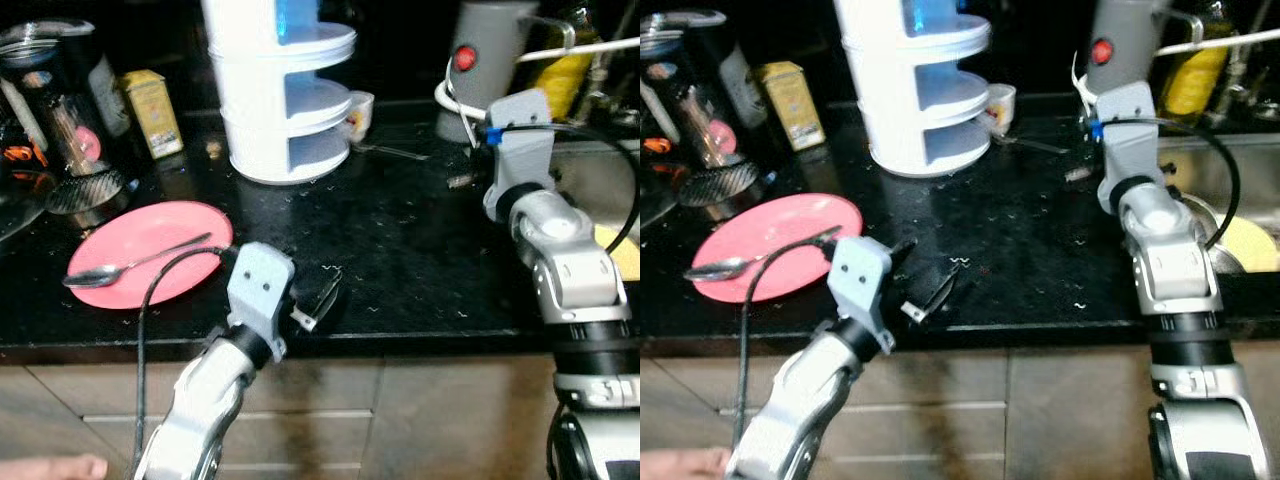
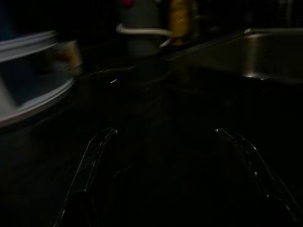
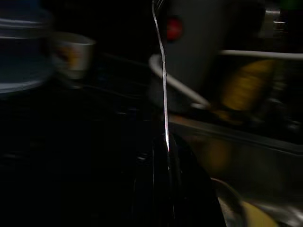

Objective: Kitchen organization

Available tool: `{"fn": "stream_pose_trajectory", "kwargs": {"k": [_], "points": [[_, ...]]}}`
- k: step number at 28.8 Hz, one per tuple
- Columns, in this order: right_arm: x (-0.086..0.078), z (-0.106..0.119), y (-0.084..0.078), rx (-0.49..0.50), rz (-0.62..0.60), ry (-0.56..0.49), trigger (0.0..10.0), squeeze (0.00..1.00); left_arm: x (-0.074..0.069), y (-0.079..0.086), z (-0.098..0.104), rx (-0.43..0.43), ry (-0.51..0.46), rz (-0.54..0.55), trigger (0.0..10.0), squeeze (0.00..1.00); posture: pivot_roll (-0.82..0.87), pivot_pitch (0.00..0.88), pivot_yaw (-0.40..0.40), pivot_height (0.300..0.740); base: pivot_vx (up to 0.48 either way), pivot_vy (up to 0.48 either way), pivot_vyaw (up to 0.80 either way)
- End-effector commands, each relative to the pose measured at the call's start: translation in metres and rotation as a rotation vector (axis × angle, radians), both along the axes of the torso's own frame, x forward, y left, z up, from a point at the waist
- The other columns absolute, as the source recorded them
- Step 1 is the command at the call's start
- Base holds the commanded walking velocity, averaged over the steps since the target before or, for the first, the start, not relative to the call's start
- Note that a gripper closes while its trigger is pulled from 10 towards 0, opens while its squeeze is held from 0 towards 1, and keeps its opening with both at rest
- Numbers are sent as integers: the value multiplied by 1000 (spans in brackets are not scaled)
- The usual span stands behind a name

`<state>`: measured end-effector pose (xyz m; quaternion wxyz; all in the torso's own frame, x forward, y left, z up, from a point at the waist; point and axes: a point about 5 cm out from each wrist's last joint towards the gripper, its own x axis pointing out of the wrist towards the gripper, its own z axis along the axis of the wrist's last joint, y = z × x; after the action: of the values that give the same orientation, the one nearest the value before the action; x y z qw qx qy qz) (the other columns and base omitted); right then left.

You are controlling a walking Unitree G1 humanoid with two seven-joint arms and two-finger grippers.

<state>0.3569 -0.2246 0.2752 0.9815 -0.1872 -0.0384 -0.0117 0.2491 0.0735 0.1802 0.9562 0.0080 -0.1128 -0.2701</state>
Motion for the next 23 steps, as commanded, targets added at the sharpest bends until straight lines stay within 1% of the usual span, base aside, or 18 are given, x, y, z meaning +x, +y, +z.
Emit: {"fn": "stream_pose_trajectory", "kwargs": {"k": [1, 13, 23], "points": [[1, 0, 4, -7, 7, 1, 10000, 0, 0, 3, -4, 6, 20, 11, 10000, 0, -61, 0, 4, 740, 0, -412, 0], [1, 0, 6, -8, 20, 6, 10000, 0, 1, 3, -4, -2, 23, 15, 10000, 0, -62, 0, 2, 740, 0, -395, 0], [2, -4, 8, -27, 25, 22, 10000, 0, 2, 2, -5, -7, 23, 21, 10000, 0, -63, 0, -1, 740, 0, 0, 0]]}}
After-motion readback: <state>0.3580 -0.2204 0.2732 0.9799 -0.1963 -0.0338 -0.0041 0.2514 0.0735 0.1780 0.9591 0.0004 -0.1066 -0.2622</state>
